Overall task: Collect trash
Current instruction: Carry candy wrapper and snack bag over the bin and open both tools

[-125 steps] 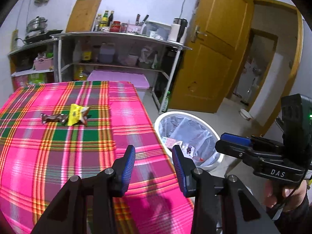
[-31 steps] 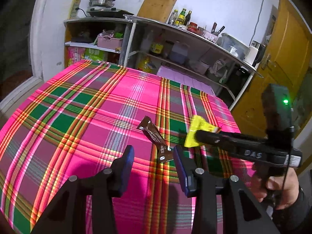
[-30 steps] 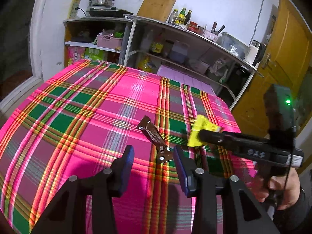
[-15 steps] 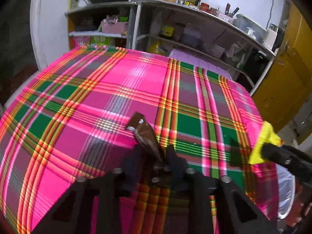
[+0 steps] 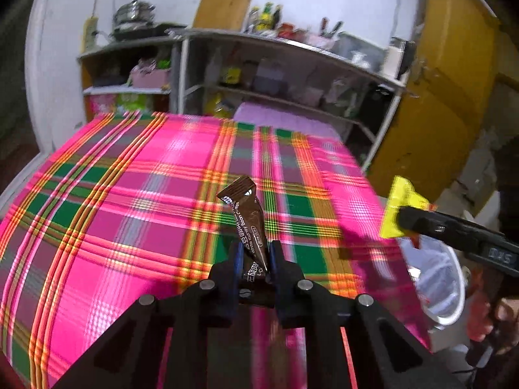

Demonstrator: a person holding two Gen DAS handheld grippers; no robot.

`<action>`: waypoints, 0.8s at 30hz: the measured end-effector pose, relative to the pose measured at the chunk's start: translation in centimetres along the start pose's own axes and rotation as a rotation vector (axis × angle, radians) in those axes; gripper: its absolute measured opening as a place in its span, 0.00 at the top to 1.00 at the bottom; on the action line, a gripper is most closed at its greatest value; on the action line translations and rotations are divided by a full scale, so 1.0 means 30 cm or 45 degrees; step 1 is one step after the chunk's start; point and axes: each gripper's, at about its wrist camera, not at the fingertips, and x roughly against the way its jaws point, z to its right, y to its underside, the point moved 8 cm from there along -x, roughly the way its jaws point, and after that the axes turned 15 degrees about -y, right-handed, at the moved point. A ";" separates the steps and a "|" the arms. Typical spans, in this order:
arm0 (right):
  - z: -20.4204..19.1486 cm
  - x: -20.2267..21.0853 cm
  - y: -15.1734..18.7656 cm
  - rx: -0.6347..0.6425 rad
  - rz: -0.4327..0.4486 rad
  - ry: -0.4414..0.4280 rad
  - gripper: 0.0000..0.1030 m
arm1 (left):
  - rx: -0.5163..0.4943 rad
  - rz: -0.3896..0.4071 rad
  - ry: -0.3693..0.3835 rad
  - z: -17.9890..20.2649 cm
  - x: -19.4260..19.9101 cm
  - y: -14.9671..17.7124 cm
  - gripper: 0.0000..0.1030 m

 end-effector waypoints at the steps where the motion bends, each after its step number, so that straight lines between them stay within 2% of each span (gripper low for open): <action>1: -0.007 0.022 0.010 0.005 0.010 0.015 0.65 | -0.005 0.011 0.016 0.015 0.024 0.001 0.84; 13: -0.045 0.227 0.135 0.002 0.098 0.146 0.65 | -0.108 0.087 0.160 0.216 0.279 0.096 0.84; 24: -0.025 0.347 0.215 -0.031 0.135 0.197 0.65 | -0.176 0.088 0.221 0.325 0.357 0.162 0.84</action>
